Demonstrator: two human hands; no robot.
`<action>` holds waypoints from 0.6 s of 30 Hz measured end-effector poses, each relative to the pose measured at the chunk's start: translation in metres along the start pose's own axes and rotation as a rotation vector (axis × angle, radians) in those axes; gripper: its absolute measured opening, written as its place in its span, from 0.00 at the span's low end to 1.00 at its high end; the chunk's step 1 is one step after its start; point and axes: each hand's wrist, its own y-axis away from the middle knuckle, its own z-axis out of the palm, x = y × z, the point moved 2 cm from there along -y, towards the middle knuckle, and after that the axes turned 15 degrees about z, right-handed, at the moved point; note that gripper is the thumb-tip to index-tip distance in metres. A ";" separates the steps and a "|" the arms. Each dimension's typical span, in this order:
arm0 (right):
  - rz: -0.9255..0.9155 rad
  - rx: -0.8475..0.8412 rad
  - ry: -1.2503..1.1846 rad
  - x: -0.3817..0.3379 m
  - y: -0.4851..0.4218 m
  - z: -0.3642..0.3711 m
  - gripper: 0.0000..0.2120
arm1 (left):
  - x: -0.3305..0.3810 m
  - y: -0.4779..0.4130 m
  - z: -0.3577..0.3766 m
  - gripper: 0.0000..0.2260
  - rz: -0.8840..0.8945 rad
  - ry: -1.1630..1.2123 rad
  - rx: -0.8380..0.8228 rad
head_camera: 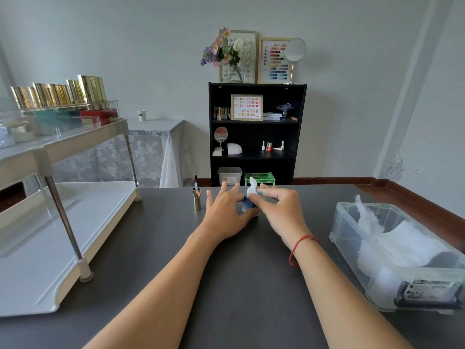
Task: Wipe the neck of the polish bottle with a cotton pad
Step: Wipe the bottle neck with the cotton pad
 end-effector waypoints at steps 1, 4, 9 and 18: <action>0.010 0.005 -0.014 0.000 -0.001 0.000 0.17 | 0.000 0.000 0.001 0.19 -0.009 -0.005 -0.005; 0.036 -0.005 -0.027 0.000 -0.002 -0.002 0.16 | -0.001 -0.002 0.001 0.18 -0.038 0.005 -0.025; 0.077 -0.038 0.013 -0.001 -0.001 -0.006 0.11 | -0.004 -0.002 0.002 0.16 -0.029 0.034 -0.018; -0.087 0.142 0.137 -0.005 0.002 -0.005 0.16 | -0.005 -0.004 0.003 0.19 -0.024 0.026 -0.015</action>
